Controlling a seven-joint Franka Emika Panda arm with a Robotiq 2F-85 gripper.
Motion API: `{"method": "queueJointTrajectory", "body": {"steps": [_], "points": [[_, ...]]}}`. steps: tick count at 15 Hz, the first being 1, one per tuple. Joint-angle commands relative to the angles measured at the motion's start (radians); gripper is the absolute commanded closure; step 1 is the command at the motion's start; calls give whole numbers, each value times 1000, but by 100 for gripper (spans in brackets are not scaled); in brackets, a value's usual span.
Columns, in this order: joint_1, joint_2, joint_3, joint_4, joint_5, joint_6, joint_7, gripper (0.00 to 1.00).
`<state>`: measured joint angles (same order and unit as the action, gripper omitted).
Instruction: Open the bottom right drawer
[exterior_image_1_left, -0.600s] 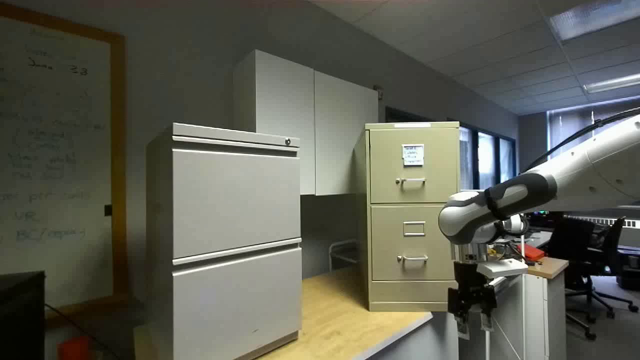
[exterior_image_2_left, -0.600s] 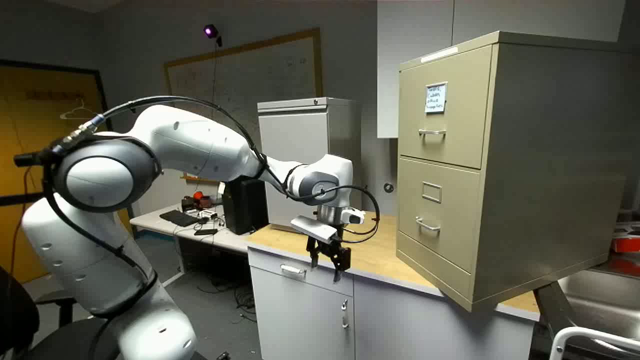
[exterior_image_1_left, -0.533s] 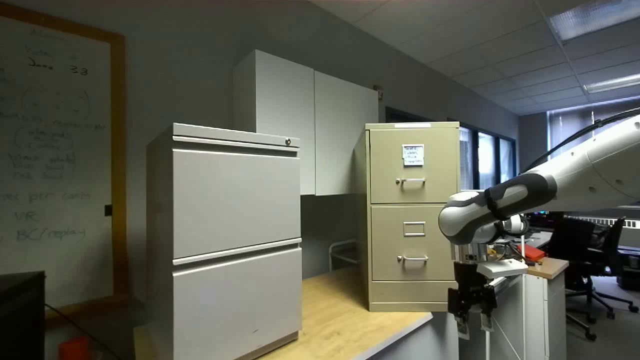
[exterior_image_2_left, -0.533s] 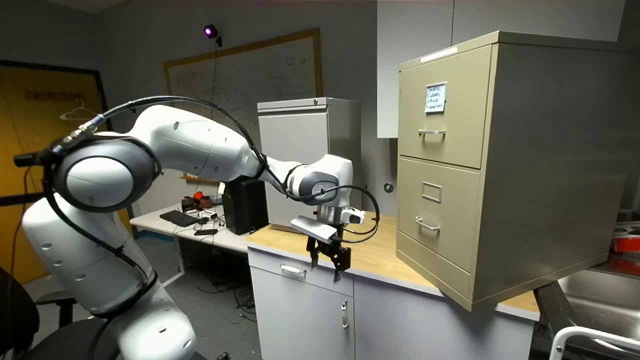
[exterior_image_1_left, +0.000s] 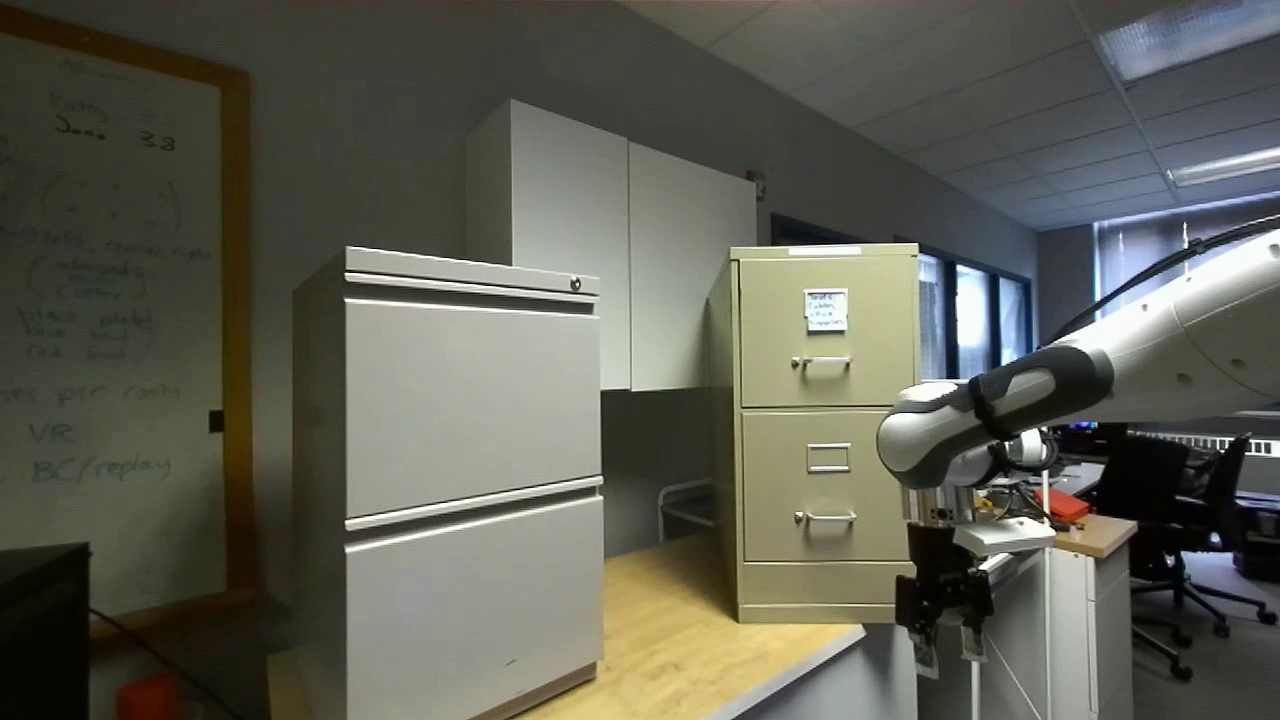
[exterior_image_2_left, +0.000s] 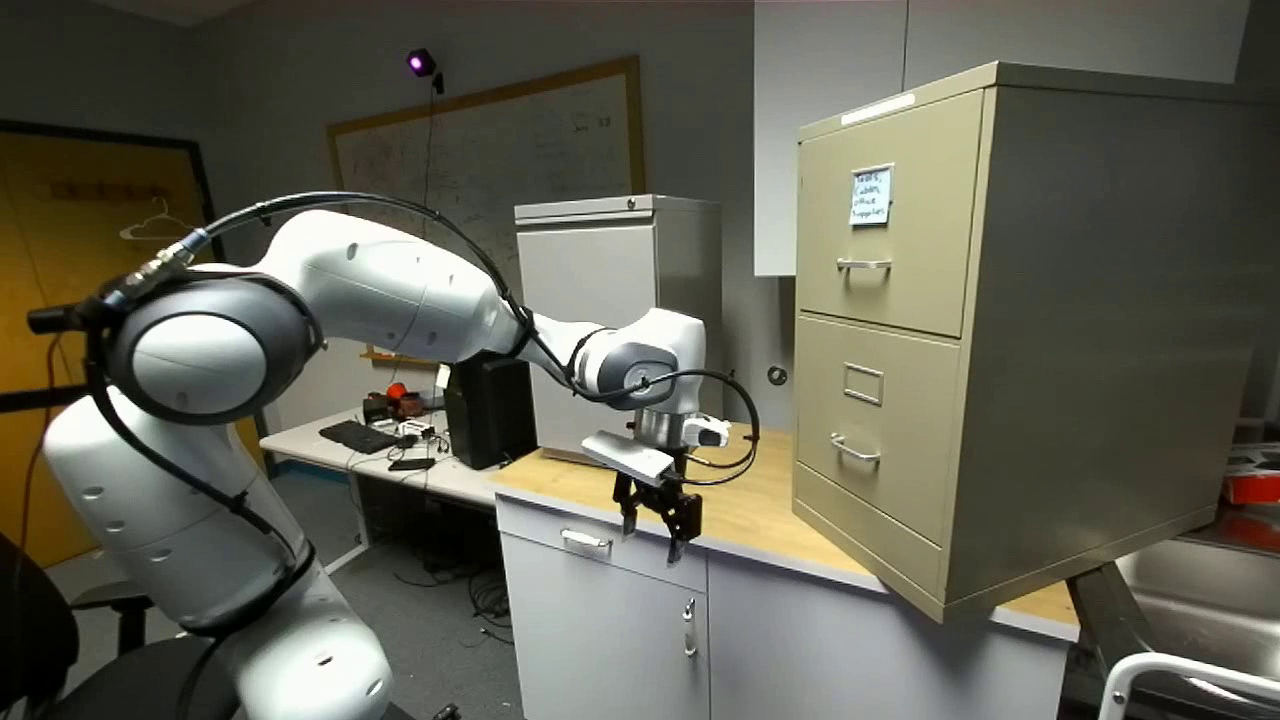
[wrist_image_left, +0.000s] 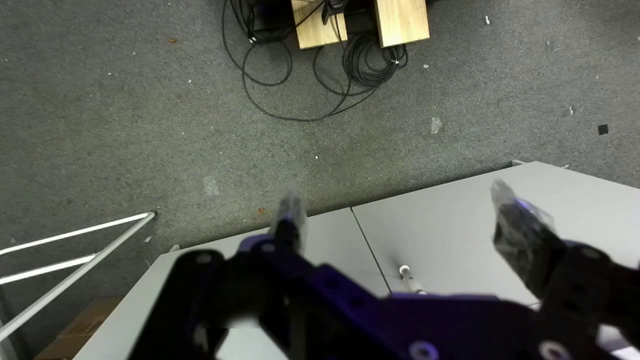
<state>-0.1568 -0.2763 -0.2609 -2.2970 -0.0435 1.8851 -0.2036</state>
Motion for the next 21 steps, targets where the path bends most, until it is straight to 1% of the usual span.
{"method": "queueJointTrajectory", "body": {"steps": [1,6,11,13,21], "points": [[-12,1,11,1,3,-1,-3,0],[-12,9,15,19,-2,3,4,0],[-1,24,45,74,-23,22,20,0],[2,36,67,107,-58,34,37,0],[17,143,156,272,-303,16,148,0]]}}
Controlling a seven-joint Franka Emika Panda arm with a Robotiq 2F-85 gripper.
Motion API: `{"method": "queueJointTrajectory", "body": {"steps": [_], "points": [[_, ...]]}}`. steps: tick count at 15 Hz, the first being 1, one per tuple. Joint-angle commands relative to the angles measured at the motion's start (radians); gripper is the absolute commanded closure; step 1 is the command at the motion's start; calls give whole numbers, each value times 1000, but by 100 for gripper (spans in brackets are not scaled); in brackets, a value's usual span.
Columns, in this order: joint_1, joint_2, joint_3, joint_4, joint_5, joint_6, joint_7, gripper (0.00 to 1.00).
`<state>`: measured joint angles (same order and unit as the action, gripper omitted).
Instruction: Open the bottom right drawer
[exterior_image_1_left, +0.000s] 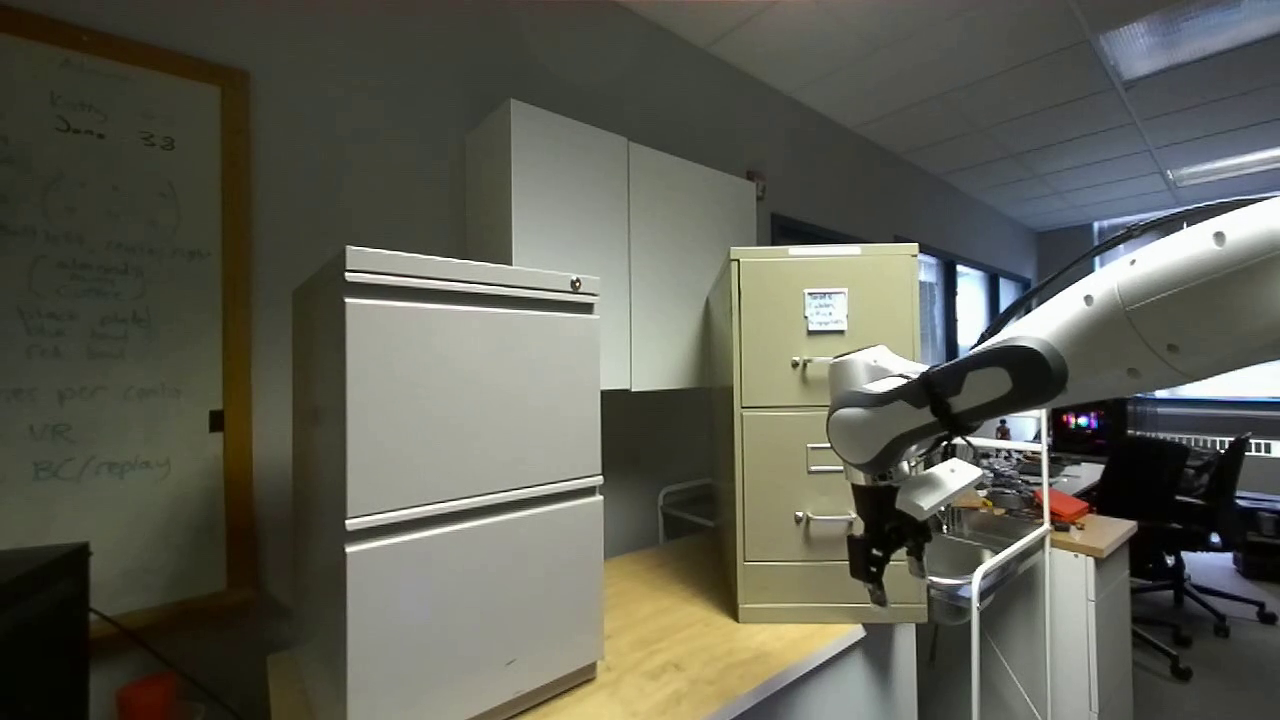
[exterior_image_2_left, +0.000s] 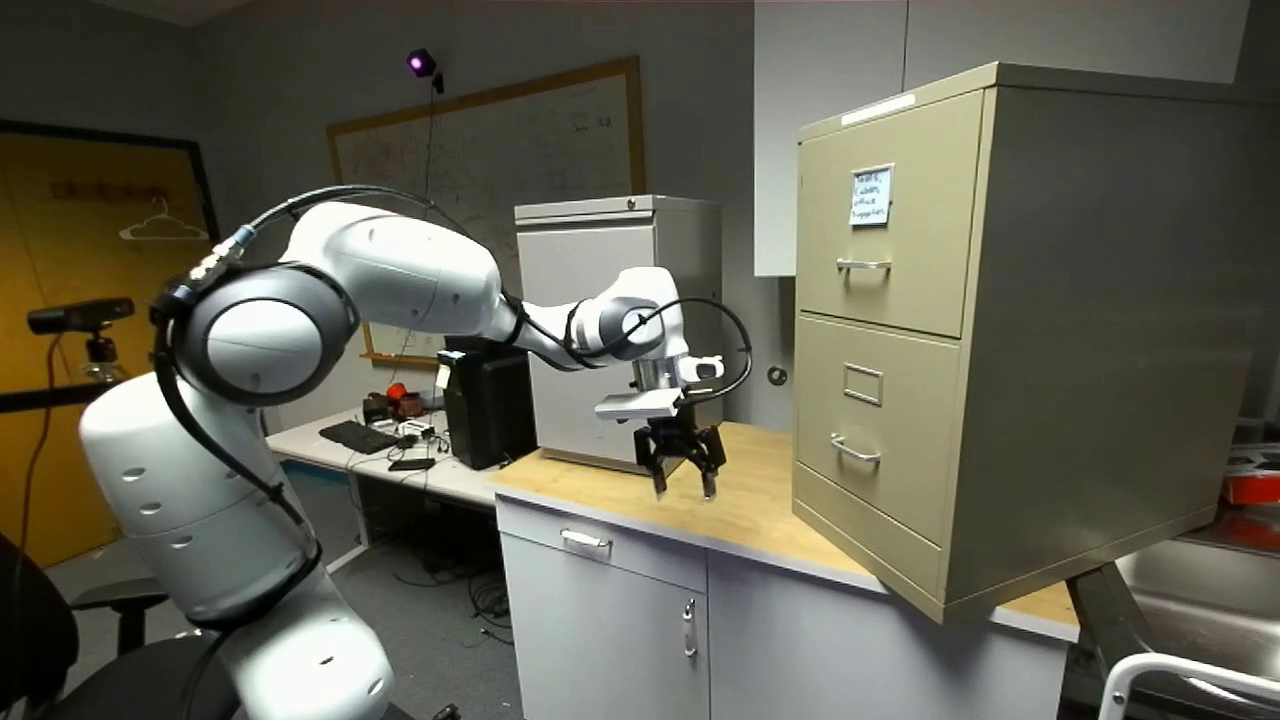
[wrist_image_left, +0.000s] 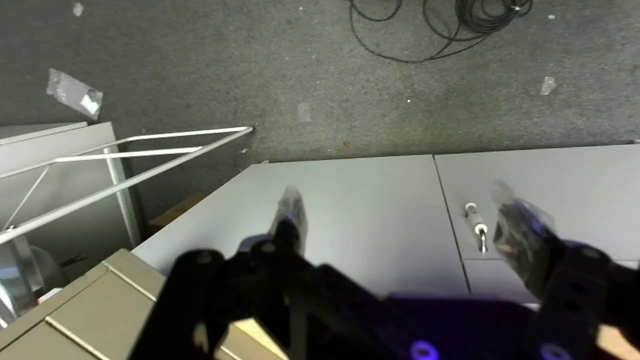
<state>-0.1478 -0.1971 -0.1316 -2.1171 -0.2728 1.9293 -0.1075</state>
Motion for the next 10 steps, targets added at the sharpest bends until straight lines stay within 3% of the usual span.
{"method": "queueJointTrajectory", "body": {"steps": [1,10], "points": [[13,82,36,117,-96,-36,66,0],[54,293,56,357,-364,-119,216,0]]}}
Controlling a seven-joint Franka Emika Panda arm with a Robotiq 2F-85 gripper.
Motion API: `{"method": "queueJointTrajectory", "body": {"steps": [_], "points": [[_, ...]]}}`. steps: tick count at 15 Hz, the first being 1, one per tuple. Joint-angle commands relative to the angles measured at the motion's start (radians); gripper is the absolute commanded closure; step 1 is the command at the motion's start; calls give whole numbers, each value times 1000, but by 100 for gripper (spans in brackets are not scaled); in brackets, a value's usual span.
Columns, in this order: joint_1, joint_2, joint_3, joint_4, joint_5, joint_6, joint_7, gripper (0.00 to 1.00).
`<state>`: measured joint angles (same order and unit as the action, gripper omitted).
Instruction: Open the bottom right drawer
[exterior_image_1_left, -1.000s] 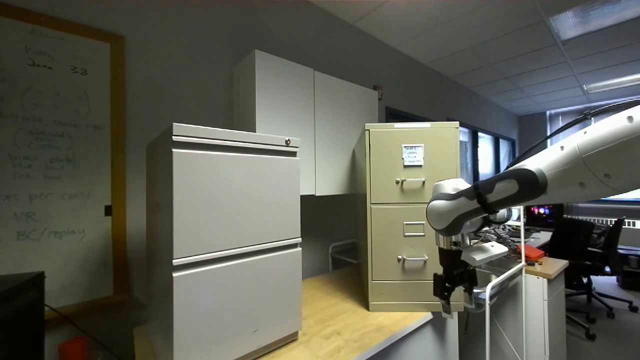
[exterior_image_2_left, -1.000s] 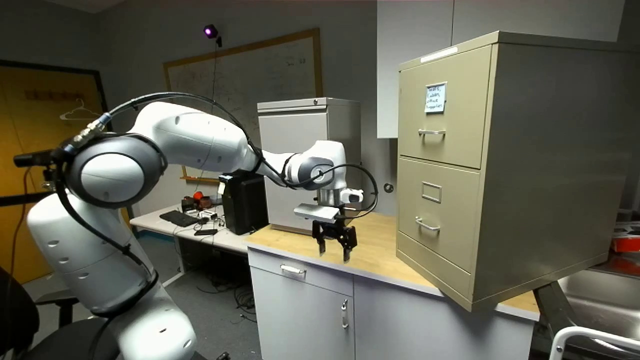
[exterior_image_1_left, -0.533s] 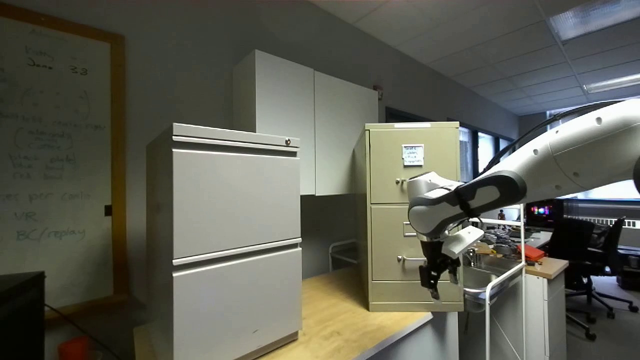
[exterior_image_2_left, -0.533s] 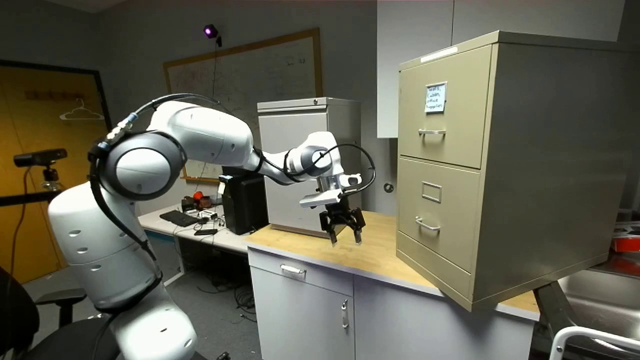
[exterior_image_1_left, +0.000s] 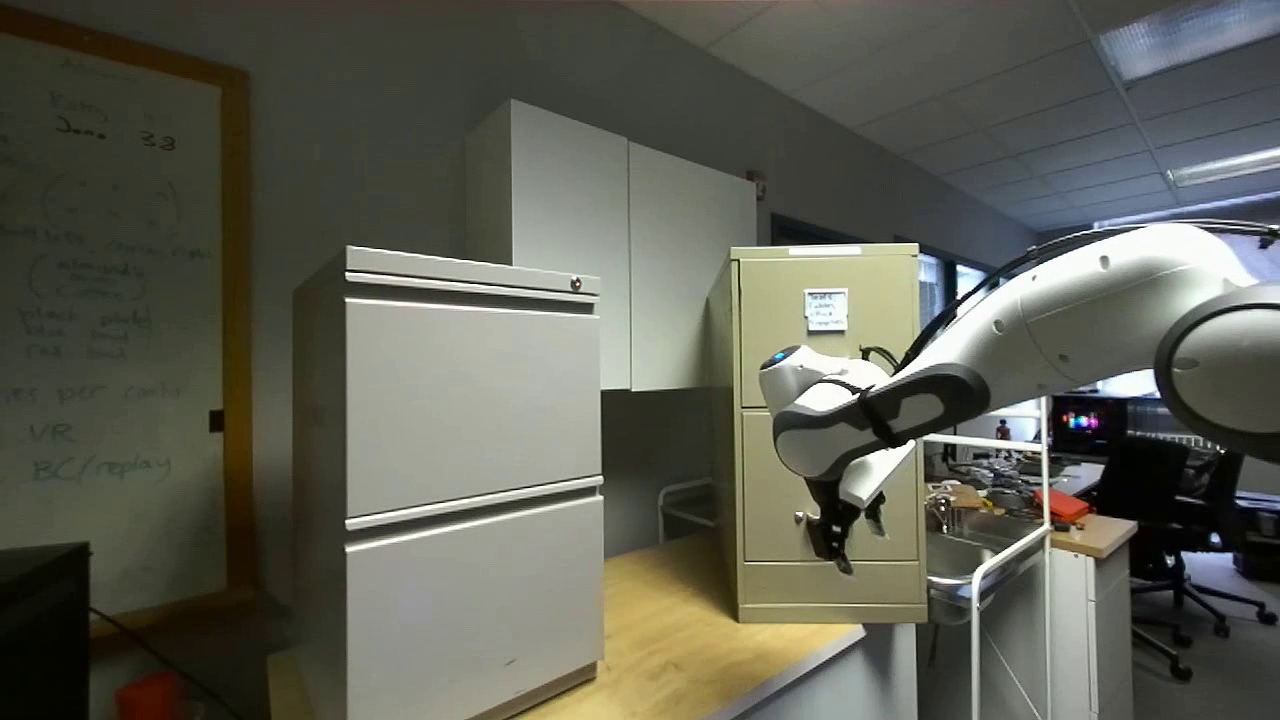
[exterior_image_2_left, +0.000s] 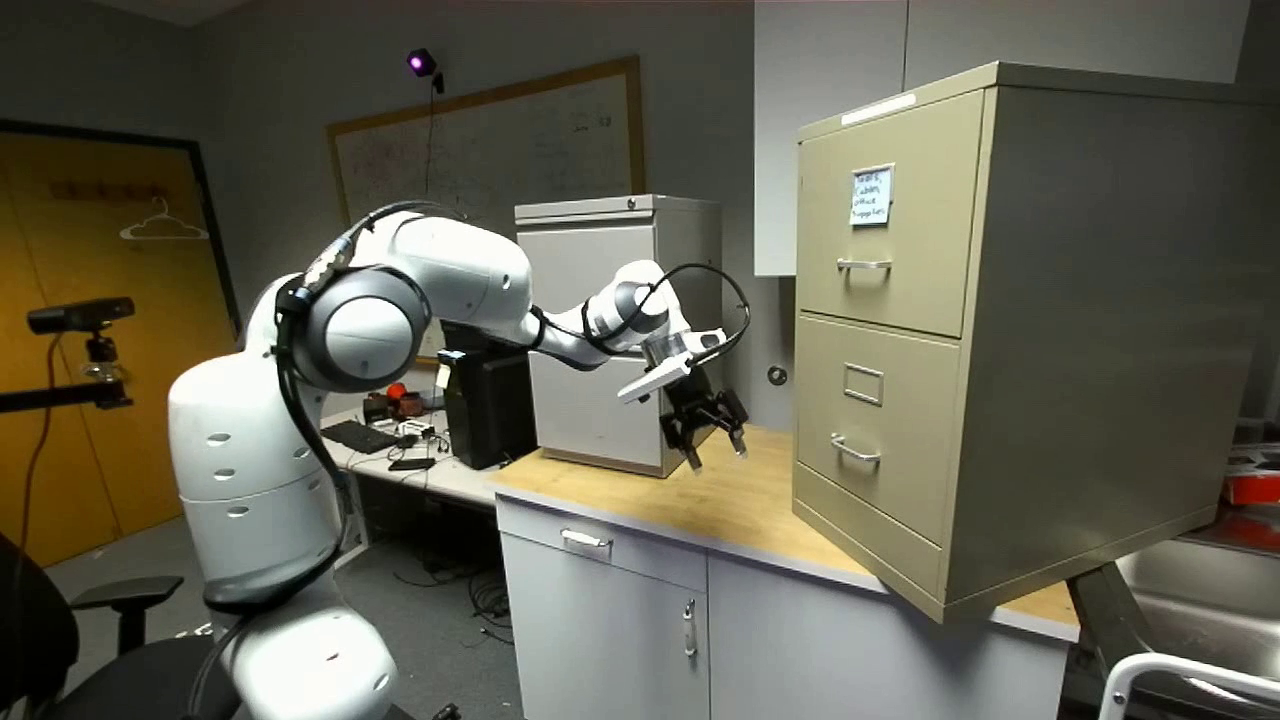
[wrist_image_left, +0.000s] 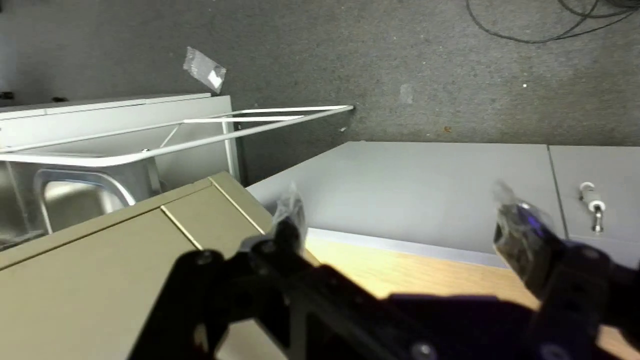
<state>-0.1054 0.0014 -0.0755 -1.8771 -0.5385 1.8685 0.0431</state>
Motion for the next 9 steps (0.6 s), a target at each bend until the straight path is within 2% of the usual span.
{"method": "queueJointTrajectory", "body": {"steps": [1,4,9], "points": [[16,123,-4,145,-139,-71,84,0],[28,209,-12,231,-230,-115,119,0],[47,334,-13,354,-299,-160,103,0]]}}
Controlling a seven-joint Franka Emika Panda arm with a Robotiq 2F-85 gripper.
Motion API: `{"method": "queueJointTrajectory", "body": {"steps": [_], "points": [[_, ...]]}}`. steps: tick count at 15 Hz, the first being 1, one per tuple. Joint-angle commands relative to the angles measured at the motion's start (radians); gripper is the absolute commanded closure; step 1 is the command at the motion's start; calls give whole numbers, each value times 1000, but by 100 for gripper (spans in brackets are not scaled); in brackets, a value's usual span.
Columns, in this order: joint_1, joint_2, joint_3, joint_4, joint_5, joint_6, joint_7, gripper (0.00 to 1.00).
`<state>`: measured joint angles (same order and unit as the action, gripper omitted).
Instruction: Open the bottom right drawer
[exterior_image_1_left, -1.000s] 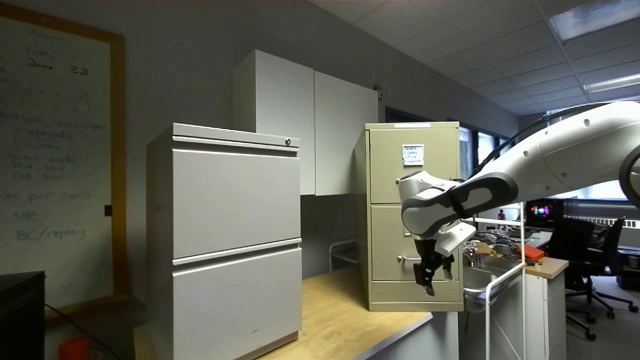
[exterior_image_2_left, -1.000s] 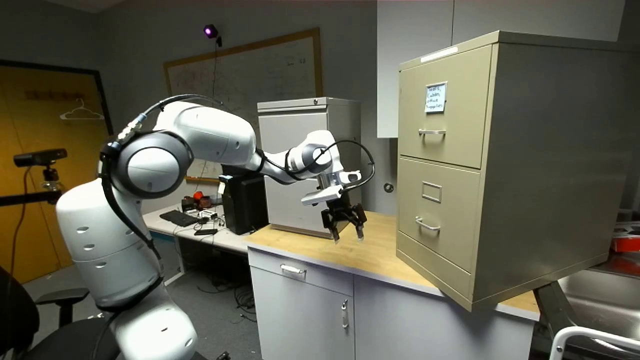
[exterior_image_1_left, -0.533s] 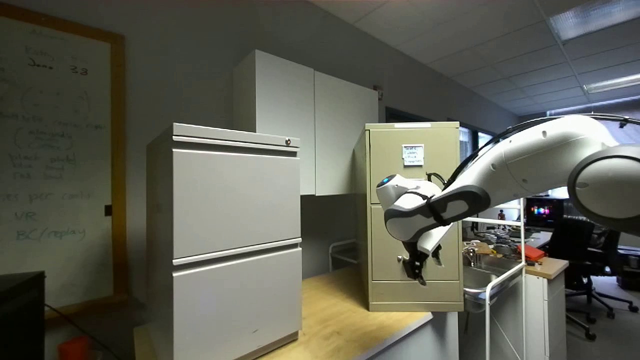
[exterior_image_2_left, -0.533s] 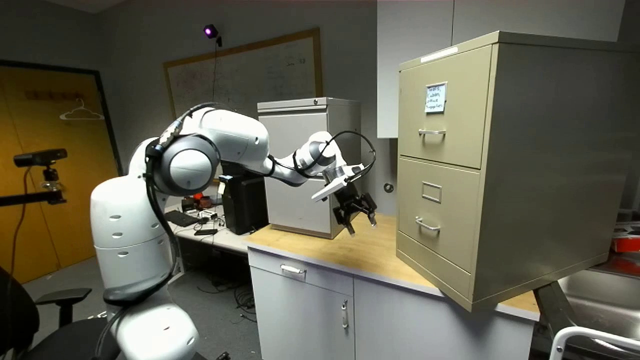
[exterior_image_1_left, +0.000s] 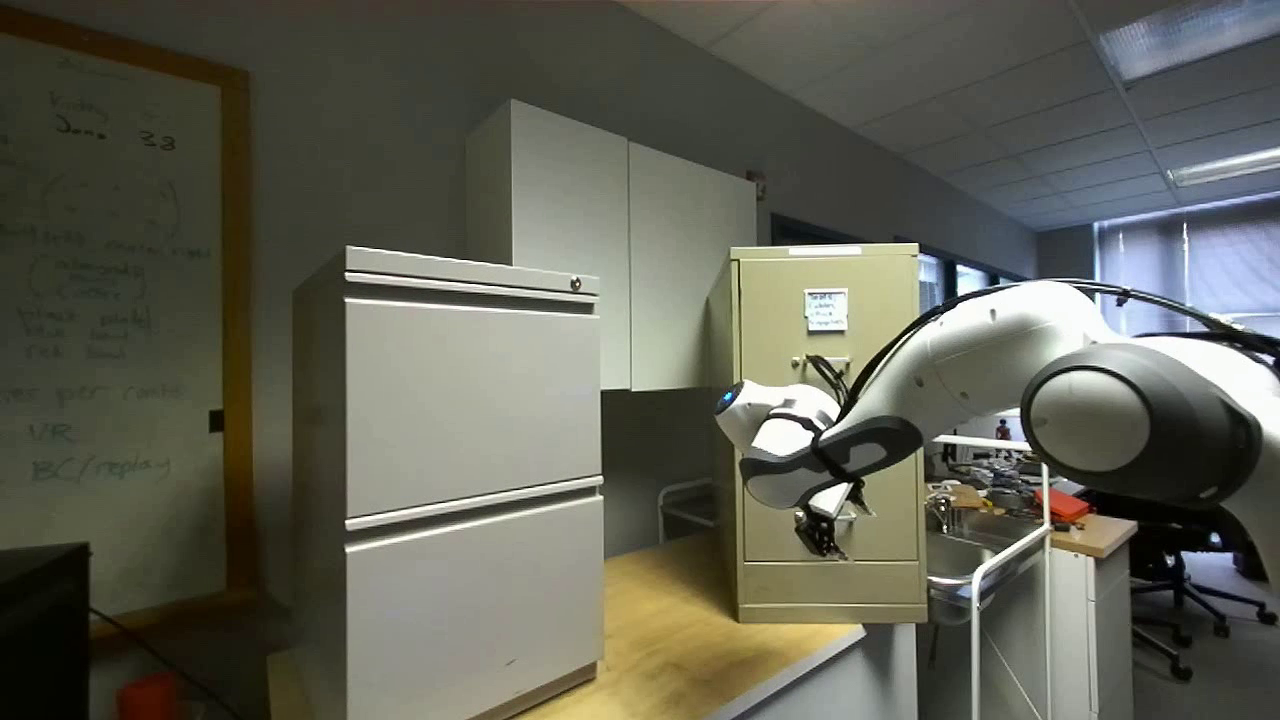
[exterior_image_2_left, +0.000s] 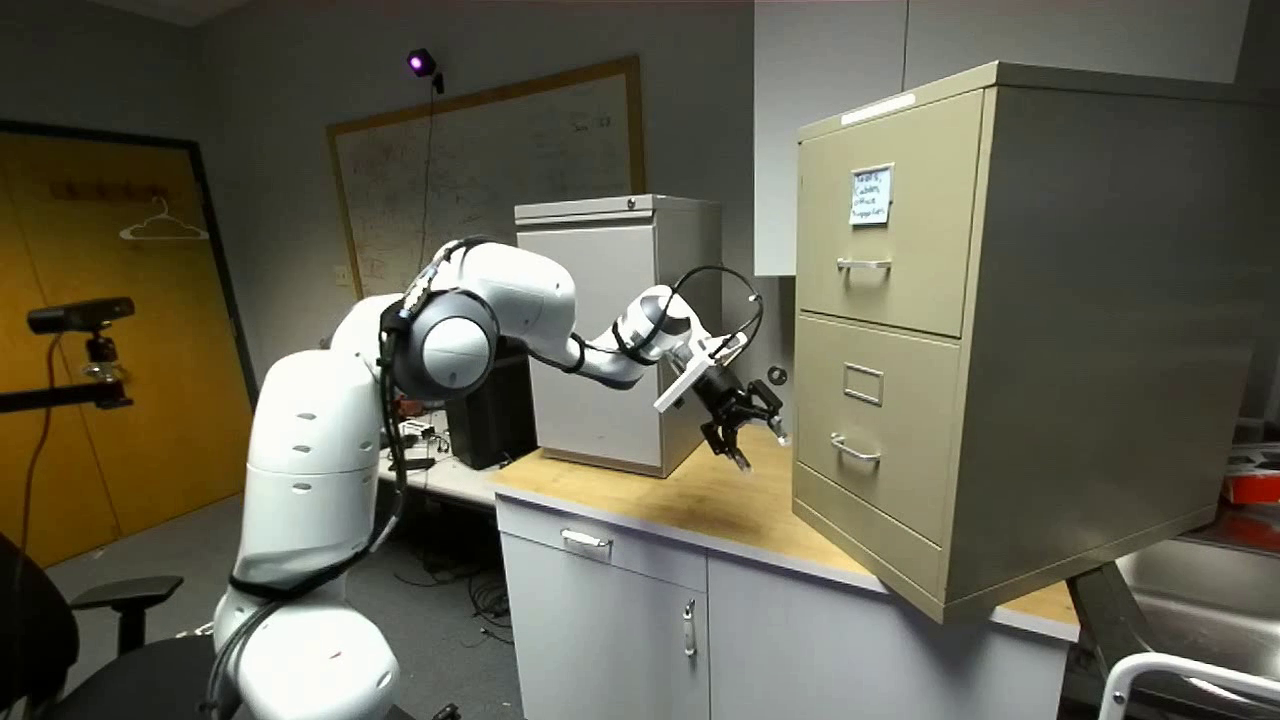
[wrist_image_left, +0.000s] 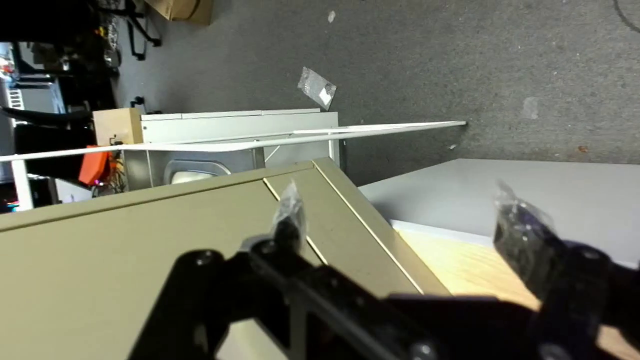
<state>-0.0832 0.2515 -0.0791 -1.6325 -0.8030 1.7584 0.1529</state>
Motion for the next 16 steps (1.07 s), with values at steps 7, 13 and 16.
{"method": "queueJointTrajectory", "body": {"steps": [7,13,16], "points": [[42,217,-19,256,-108,-42,-46,0],[28,308,-33,366,-136,-22,-103,0],[17,355,-38,424,-129,-12,-143,0]]}}
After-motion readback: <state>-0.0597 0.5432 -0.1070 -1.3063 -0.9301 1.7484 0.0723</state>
